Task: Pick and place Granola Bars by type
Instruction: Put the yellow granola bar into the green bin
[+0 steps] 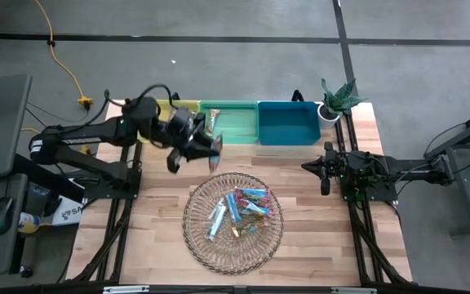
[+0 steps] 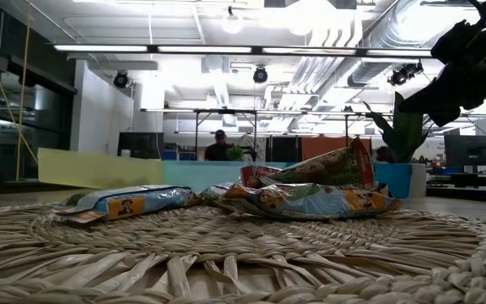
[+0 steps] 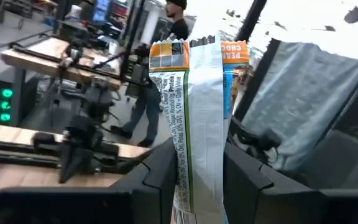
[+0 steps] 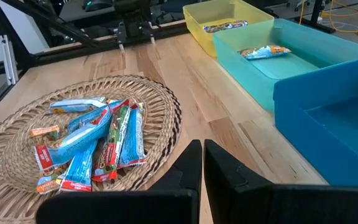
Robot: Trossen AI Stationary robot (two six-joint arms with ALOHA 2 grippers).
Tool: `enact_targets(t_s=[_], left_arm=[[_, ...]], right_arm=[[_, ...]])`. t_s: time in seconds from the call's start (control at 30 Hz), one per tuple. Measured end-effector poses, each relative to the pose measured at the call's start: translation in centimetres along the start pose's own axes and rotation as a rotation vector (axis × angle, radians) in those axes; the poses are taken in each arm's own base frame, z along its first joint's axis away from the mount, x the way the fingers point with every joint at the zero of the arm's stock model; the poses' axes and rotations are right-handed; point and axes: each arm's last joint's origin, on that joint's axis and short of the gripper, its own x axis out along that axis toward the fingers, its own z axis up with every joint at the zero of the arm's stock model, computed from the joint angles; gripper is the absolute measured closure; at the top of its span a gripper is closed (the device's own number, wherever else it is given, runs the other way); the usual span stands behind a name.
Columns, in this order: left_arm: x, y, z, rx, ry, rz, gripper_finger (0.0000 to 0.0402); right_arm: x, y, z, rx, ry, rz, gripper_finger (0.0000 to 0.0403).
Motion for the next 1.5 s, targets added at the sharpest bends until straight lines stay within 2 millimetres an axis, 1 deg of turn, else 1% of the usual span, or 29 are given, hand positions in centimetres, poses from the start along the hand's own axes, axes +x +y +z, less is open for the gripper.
enact_targets(t_s=[0.1, 0.3, 0.47, 0.57, 0.67, 0.77, 0.83, 0.93, 1.07, 1.13, 1.27, 1.37, 1.43, 1.5], left_arm=[[-0.7, 1.9, 0.7, 0.005, -0.034, 0.074, 0.0303], [-2.6, 6.3, 1.8, -0.001, -0.106, 0.344, 0.0303], [-3.7, 11.1, 1.7, -0.040, -0.119, 0.554, 0.0303], [-4.2, 14.4, 0.9, -0.133, -0.135, 0.725, 0.0303], [-4.4, 17.8, -0.5, -0.220, -0.119, 0.862, 0.0303], [-4.6, 20.7, -2.2, -0.335, -0.083, 0.954, 0.0303], [-4.7, 22.2, -3.6, -0.415, -0.036, 0.999, 0.0303], [-4.7, 23.5, -5.6, -0.501, 0.055, 1.073, 0.0303], [-4.7, 24.7, -7.4, -0.546, 0.195, 1.216, 0.0303], [-4.4, 25.4, -7.4, -0.534, 0.265, 1.255, 0.0303], [-3.4, 26.9, -6.6, -0.511, 0.414, 1.286, 0.0303], [-2.6, 27.9, -6.3, -0.528, 0.506, 1.317, 0.0303], [-1.9, 28.4, -6.4, -0.546, 0.538, 1.326, 0.0303], [-1.6, 28.9, -7.0, -0.568, 0.589, 1.333, 0.0303]], right_arm=[[0.0, 0.0, 0.0, 0.000, 0.000, 0.000, 0.0402], [0.0, 0.0, 0.0, 0.000, 0.000, 0.000, 0.0402], [0.0, 0.0, 0.0, 0.000, 0.000, 0.000, 0.0402], [0.0, 0.0, 0.0, 0.000, 0.000, 0.000, 0.0402], [0.0, 0.0, 0.0, 0.000, 0.000, 0.000, 0.0403], [0.0, 0.0, 0.0, 0.000, 0.000, 0.000, 0.0402], [0.0, 0.0, 0.0, 0.000, 0.000, 0.000, 0.0403], [0.0, 0.0, 0.0, 0.000, 0.000, 0.000, 0.0402], [0.0, 0.0, 0.0, 0.000, 0.000, 0.000, 0.0402], [0.0, 0.0, 0.0, 0.000, 0.000, 0.000, 0.0402], [0.0, 0.0, 0.0, 0.000, 0.000, 0.000, 0.0402], [0.0, 0.0, 0.0, 0.000, 0.000, 0.000, 0.0402], [0.0, 0.0, 0.0, 0.000, 0.001, 0.000, 0.0402], [0.0, 0.0, 0.0, 0.000, 0.000, 0.000, 0.0402]])
